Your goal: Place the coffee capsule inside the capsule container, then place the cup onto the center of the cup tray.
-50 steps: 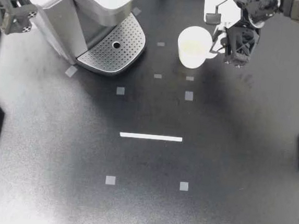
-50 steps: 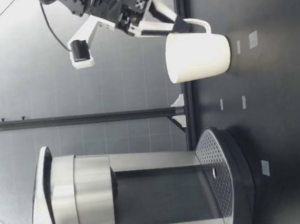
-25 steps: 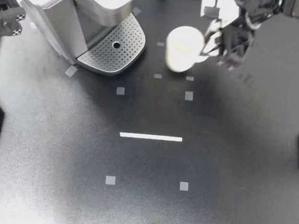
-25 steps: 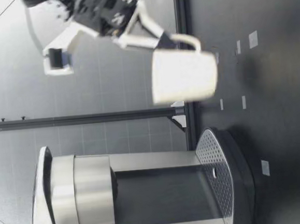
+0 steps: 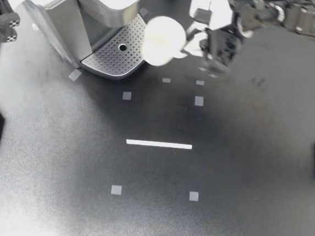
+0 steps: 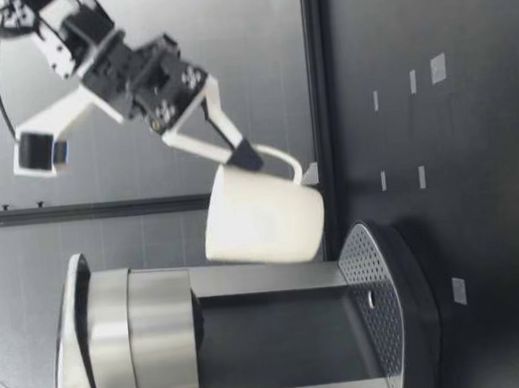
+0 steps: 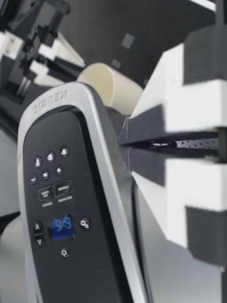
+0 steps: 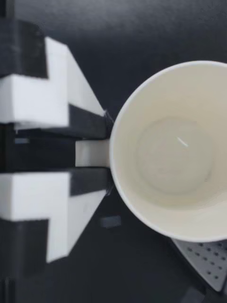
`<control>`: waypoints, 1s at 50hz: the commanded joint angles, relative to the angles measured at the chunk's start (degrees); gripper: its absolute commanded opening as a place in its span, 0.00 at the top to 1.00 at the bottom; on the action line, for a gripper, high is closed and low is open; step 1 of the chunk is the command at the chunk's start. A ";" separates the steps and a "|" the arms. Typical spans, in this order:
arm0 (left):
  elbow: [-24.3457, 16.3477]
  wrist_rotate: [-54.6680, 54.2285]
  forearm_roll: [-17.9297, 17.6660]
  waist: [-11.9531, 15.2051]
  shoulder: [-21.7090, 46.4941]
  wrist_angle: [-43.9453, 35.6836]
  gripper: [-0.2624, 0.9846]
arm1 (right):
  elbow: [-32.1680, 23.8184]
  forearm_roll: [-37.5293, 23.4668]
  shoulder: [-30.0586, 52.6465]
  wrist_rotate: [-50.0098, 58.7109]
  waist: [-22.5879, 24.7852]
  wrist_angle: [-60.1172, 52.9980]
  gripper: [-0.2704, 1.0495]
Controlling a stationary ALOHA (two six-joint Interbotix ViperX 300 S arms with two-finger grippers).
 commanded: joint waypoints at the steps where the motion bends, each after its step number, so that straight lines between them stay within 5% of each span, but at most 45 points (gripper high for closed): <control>1: -0.18 -0.09 0.26 0.00 -0.79 -0.35 0.75 | -3.52 0.00 0.35 0.26 0.18 0.62 0.69; 29: 0.97 -0.09 0.26 -0.09 -2.29 -0.53 0.75 | -11.60 -1.85 8.09 1.32 0.18 3.16 0.69; 50: 1.14 -0.09 0.26 0.00 -2.29 -0.79 0.75 | -12.66 -2.29 10.46 0.88 0.18 1.93 0.69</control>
